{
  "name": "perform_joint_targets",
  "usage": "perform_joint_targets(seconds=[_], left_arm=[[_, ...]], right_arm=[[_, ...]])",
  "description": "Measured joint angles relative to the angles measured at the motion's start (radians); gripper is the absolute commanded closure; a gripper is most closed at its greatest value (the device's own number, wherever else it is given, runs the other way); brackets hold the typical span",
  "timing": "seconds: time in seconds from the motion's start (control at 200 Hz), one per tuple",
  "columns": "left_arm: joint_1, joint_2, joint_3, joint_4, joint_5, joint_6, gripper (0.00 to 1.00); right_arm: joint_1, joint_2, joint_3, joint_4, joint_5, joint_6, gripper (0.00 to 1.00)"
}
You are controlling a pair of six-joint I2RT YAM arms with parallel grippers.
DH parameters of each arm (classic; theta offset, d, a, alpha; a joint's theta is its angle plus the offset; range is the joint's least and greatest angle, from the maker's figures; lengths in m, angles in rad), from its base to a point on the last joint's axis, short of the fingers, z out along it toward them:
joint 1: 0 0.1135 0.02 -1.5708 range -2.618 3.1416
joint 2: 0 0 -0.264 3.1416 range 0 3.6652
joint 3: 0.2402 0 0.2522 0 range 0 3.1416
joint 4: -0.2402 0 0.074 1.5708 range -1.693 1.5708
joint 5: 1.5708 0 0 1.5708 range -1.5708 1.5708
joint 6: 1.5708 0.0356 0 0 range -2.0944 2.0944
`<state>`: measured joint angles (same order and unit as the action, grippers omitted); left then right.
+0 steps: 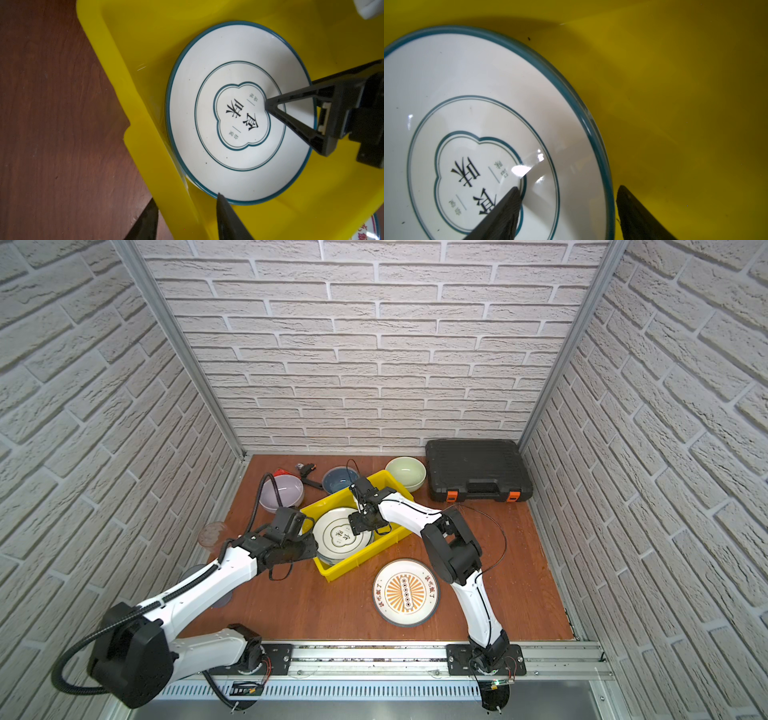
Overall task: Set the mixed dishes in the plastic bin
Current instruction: 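Lower the cloud-motif plate onto the green-rimmed plates and open the right gripper, then withdraw both grippers from the bin toward the orange-sunburst plate on the table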
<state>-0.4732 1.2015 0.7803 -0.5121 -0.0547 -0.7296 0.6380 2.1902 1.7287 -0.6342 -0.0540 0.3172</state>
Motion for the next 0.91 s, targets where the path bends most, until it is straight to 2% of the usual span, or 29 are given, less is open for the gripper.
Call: perform_joint_targets(seconds=[0.585,0.905], left_arm=[[0.005,0.037,0.021,-0.014,0.013,0.016,0.55],[0.007,0.024,0.045,-0.032,0.014,0.032,0.46]], right_arm=[[-0.001,0.0,0.005,-0.006,-0.026,-0.009,0.26],[-0.022,-0.059,-0.002,-0.036,-0.01,-0.019,0.24]])
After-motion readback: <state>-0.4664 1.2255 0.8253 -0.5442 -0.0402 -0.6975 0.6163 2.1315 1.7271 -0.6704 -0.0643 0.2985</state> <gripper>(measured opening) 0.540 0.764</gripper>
